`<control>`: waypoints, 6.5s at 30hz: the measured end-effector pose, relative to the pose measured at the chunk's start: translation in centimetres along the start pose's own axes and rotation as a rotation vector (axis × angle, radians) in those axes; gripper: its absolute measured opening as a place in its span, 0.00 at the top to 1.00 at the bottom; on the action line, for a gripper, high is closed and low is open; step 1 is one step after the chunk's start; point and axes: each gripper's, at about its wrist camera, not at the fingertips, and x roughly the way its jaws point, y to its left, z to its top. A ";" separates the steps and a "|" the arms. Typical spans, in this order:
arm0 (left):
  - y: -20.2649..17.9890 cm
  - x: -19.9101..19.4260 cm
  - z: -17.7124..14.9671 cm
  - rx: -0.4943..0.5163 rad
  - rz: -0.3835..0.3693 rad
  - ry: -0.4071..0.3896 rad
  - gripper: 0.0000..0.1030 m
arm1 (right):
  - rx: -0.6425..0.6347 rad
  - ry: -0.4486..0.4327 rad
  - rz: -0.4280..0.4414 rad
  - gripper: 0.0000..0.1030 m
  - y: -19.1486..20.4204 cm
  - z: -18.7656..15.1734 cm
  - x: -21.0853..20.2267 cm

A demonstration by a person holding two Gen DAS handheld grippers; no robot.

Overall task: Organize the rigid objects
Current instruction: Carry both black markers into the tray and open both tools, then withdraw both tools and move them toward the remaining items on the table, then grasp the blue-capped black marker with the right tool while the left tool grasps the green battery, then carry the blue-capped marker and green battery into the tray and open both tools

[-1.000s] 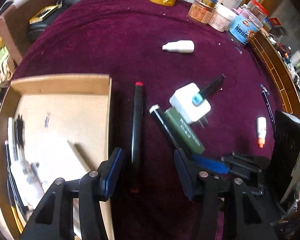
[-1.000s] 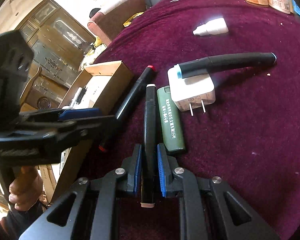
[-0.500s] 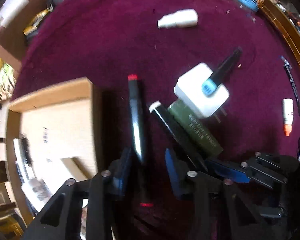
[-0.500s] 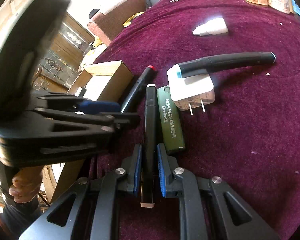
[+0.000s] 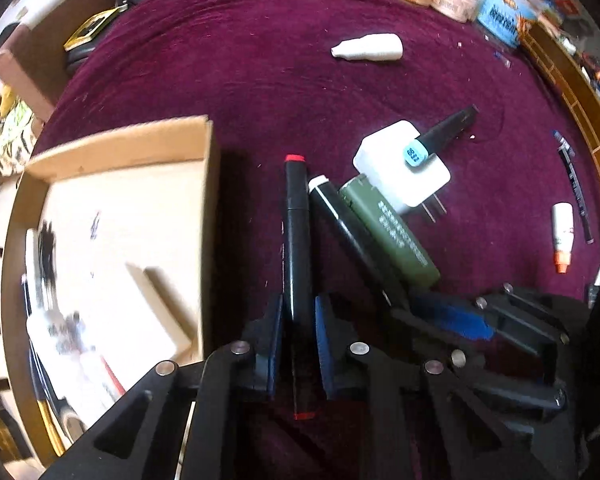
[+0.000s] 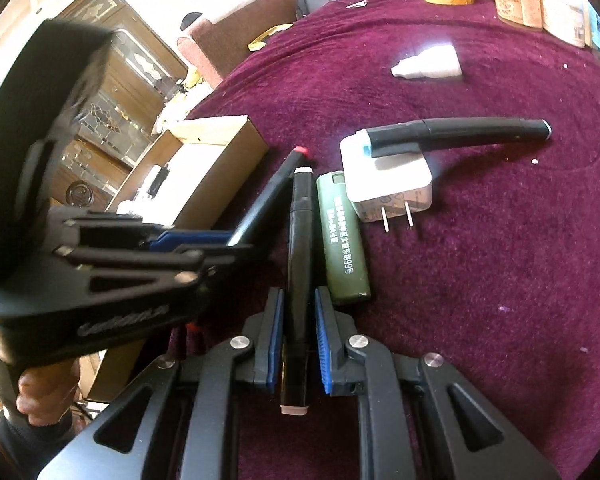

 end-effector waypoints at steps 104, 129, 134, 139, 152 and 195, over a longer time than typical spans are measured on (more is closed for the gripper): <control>6.2 -9.1 -14.4 -0.306 0.131 -0.428 0.37 | -0.116 -0.157 0.107 0.61 5.6 -3.1 -5.5; -0.8 -7.1 -10.5 -0.158 0.015 -0.348 0.37 | 0.369 -0.104 -0.061 0.54 -7.6 7.2 -3.1; -0.9 -6.7 -10.2 -0.156 0.013 -0.341 0.37 | 0.520 -0.123 -0.055 0.54 -10.1 7.5 -1.1; -1.0 -6.2 -9.7 -0.162 0.021 -0.331 0.37 | 0.586 -0.192 -0.002 0.57 -11.4 6.5 -0.9; -5.0 -1.4 -2.1 -0.109 0.046 -0.216 0.37 | 0.673 -0.181 0.103 0.86 -13.5 4.6 -2.0; -7.3 0.1 -6.8 0.010 0.199 -0.286 0.77 | 0.583 -0.154 0.049 0.86 -11.9 4.7 -0.6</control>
